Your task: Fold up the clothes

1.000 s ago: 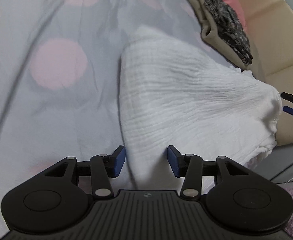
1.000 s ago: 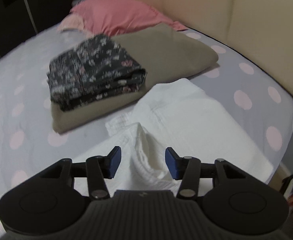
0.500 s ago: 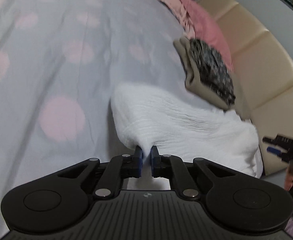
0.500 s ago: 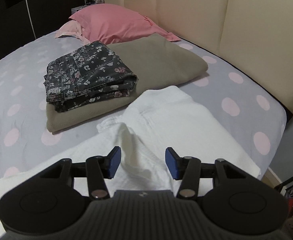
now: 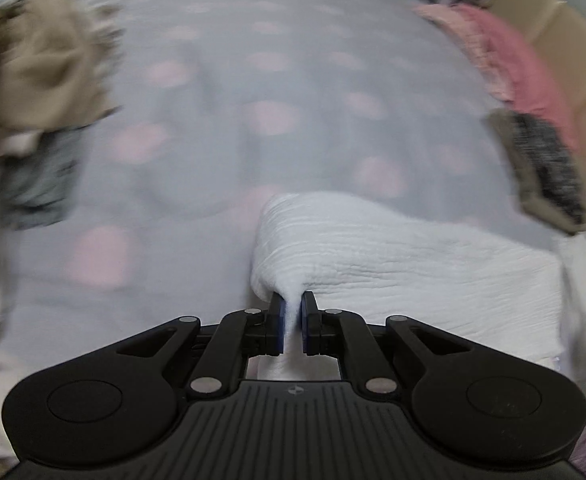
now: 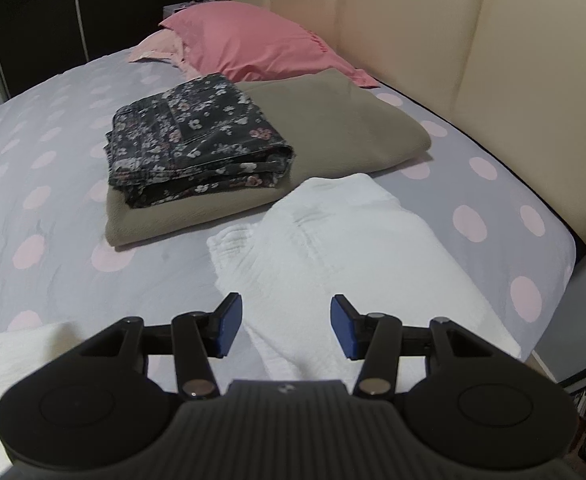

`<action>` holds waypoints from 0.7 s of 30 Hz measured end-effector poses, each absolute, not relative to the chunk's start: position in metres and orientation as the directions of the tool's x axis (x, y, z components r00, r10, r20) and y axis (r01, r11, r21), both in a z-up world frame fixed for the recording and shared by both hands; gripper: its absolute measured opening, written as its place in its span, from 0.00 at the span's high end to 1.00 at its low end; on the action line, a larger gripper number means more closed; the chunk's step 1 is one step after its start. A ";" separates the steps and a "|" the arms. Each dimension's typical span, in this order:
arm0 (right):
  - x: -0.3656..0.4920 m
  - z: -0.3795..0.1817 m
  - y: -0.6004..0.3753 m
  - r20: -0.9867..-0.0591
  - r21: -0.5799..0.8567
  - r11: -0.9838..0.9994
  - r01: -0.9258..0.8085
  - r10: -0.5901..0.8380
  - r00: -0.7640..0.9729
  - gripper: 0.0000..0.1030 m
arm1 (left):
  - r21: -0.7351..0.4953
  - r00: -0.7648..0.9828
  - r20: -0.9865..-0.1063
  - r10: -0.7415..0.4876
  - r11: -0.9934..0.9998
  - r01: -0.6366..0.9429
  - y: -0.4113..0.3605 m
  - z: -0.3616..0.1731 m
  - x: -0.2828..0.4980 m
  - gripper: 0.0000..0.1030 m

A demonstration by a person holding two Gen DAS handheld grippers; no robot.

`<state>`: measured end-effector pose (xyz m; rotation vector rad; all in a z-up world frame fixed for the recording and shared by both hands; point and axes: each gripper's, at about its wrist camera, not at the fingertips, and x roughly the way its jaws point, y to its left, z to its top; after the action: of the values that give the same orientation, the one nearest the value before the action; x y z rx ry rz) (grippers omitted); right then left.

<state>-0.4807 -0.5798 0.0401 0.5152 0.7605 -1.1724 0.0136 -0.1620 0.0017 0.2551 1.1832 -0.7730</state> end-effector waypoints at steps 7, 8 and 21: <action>-0.444 0.042 -0.566 -0.783 -0.005 0.446 0.895 -0.558 0.274 0.49 | -0.136 0.151 -0.947 -0.283 0.781 0.609 -0.103 -0.026 0.043 0.94; -0.436 0.042 -0.563 -0.786 -0.005 0.472 0.882 -0.547 0.288 0.49 | -0.136 0.144 -0.951 -0.275 0.784 0.606 -0.101 -0.030 0.045 0.94; -0.329 0.045 -0.505 -0.820 0.072 0.695 0.715 -0.367 0.439 0.34 | -0.121 0.132 -0.950 -0.282 0.725 0.678 -0.100 -0.038 0.061 0.72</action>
<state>-0.3294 -0.5049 0.0449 0.4466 0.8832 -0.7003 0.0611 -0.1000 -0.0377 0.3809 1.2574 -0.7211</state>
